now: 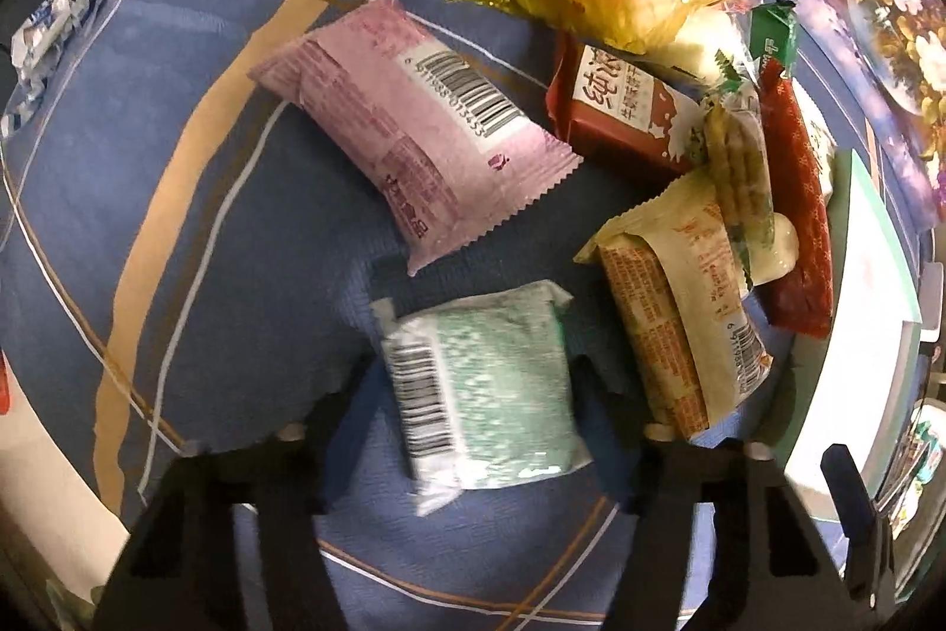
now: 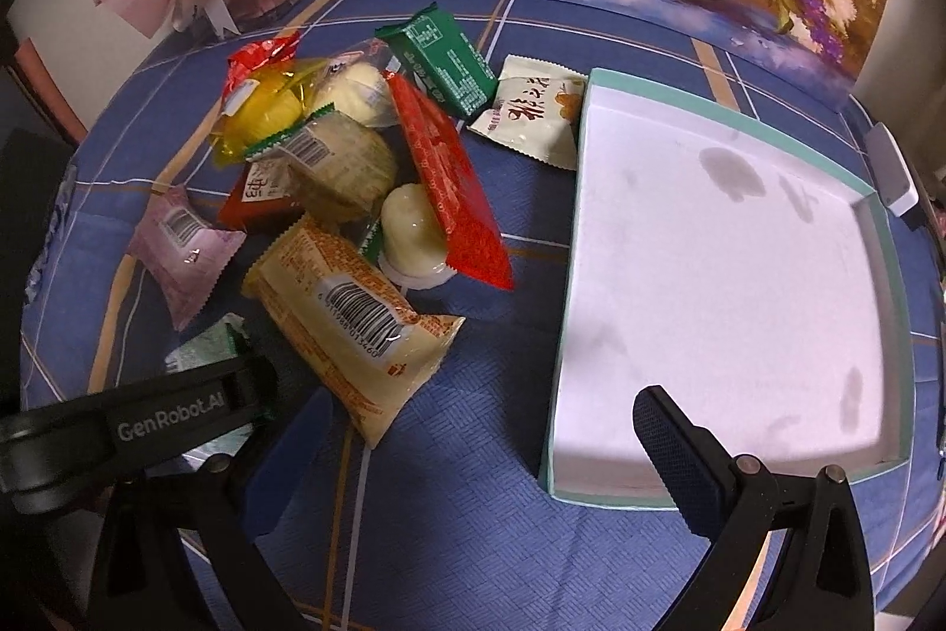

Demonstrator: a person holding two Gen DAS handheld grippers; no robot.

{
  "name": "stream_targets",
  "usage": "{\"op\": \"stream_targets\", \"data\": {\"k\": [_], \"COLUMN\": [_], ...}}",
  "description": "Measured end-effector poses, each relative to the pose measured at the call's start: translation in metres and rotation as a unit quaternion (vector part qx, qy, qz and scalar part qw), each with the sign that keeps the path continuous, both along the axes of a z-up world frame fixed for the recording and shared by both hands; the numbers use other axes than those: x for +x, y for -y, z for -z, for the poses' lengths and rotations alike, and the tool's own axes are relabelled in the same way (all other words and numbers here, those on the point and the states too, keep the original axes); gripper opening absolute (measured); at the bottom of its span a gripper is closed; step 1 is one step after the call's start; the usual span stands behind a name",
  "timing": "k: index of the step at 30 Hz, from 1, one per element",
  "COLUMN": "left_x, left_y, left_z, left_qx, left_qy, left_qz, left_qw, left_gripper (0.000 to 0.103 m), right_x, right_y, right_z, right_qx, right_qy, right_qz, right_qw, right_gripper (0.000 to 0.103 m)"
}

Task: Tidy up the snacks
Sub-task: 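Move both grippers toward the snack pile, then grasp the mint-green packet with the left gripper while the right grasps the tan bread packet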

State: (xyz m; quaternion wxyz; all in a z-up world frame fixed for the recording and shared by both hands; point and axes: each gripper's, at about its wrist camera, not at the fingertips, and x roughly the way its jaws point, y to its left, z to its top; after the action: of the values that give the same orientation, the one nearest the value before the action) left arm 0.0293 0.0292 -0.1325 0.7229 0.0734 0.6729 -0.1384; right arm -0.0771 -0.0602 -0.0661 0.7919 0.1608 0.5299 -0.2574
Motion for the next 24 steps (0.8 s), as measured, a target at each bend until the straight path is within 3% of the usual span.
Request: {"op": "stream_targets", "data": {"k": [8,13,18,24], "left_x": [0.037,0.057,0.073,0.092], "left_y": [-0.020,-0.040,-0.053,-0.062], "left_z": [-0.008,0.003,0.013,0.024], "left_qx": [-0.022,-0.008,-0.013,-0.017], "left_qy": [-0.010,-0.004,-0.010,-0.014], "left_qz": [-0.034,-0.071,-0.097,-0.106], "left_qw": [0.9991,0.9974,0.9952,0.9941], "left_gripper": [0.052,0.052,0.052,0.052], "right_x": [0.007,0.020,0.033,0.041], "right_y": [-0.011,-0.023,-0.030,-0.023], "right_z": [-0.004,-0.006,0.001,0.008], "right_qx": [-0.005,-0.019,-0.003,0.007], "right_qy": [0.014,0.026,0.027,0.027], "right_qz": [-0.018,-0.049,-0.077,-0.057], "right_qw": [1.000,0.998,0.997,0.998], "right_gripper": [0.103,0.103,0.103,0.103]}}
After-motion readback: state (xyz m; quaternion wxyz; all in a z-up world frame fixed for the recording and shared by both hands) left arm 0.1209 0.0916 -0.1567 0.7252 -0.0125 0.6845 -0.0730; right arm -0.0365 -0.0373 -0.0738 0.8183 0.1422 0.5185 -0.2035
